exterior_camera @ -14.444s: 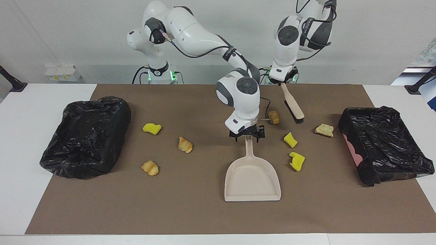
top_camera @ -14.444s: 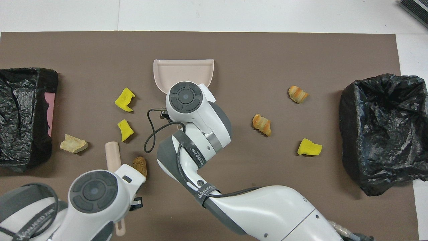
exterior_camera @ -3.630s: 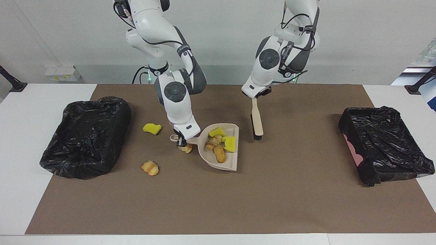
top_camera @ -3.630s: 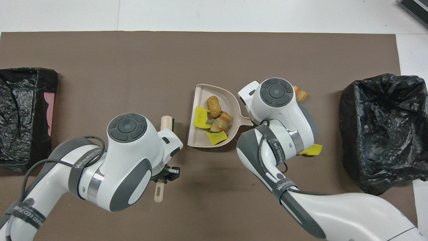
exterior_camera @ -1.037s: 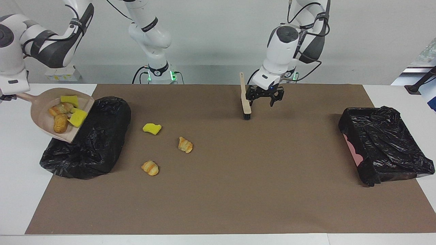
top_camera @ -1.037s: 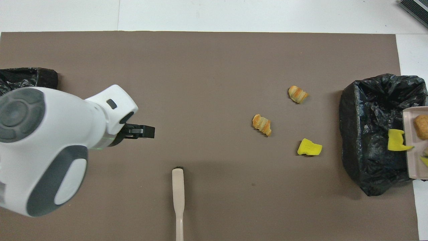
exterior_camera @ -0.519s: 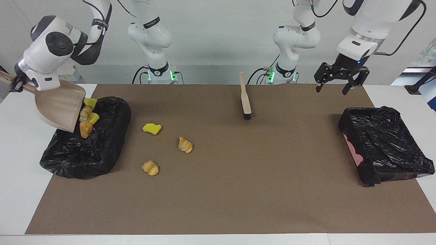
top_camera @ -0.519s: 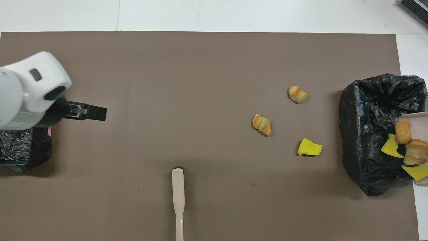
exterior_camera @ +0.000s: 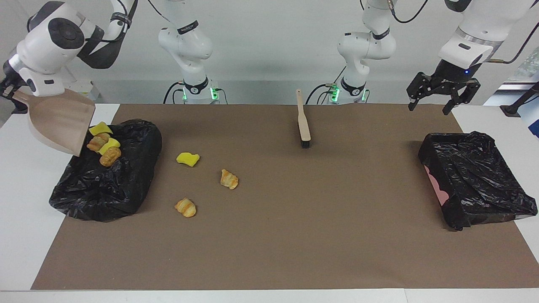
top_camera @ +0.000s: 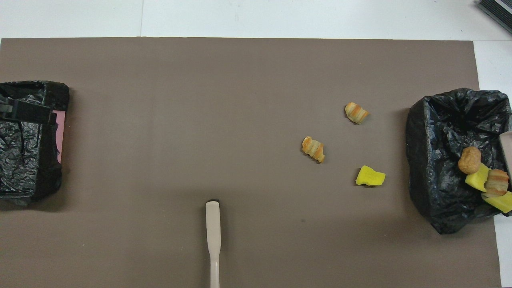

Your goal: Sweep and dump trash in bin

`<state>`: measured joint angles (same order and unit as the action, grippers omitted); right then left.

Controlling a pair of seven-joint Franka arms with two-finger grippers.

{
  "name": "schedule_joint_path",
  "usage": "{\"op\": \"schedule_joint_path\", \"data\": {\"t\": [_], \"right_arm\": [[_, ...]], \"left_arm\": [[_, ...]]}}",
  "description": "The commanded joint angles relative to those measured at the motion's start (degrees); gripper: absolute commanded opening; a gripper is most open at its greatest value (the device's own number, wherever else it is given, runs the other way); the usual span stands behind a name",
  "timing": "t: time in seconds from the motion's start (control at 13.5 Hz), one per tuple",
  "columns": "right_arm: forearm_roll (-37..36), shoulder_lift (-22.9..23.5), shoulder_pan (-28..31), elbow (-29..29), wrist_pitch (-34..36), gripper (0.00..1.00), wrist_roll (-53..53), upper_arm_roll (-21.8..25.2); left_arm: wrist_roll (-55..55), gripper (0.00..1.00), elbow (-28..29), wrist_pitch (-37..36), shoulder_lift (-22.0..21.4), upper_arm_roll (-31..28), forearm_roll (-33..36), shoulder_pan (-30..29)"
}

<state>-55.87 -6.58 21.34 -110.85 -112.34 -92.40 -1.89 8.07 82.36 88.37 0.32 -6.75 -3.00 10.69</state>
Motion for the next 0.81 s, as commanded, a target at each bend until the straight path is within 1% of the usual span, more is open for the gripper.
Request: {"op": "schedule_joint_path", "data": {"t": [0.0,0.15,0.22,0.37,0.52,0.74], "right_arm": [[8.8,-0.4,-1.3,-0.3,0.8,0.00,-1.8,-0.8],[21.4,-0.5,-2.1,-0.8,3.9,0.00,-2.4,-0.9],[24.9,-0.5,-4.2,-0.9,5.3,0.00,-1.9,-0.9],[29.5,-0.5,-7.4,-1.2,7.1,0.00,0.3,-0.9],[36.4,-0.4,-10.0,-3.1,7.8,0.00,5.4,-0.9],[38.5,1.7,-17.8,-3.7,8.3,0.00,19.8,-1.0]], "left_arm": [[2.6,1.00,0.2,-1.4,-0.8,0.0,0.5,-1.1],[2.6,1.00,0.2,-2.2,-0.8,0.1,0.6,-2.7],[2.5,1.00,0.2,-2.7,-0.8,0.1,0.5,-2.9],[2.2,1.00,0.2,-2.9,-0.8,0.1,0.5,-3.0],[2.2,1.00,0.2,-2.4,-0.8,0.2,0.5,-2.8],[2.2,1.00,0.2,-2.5,-0.8,0.2,0.5,-2.9]]}}
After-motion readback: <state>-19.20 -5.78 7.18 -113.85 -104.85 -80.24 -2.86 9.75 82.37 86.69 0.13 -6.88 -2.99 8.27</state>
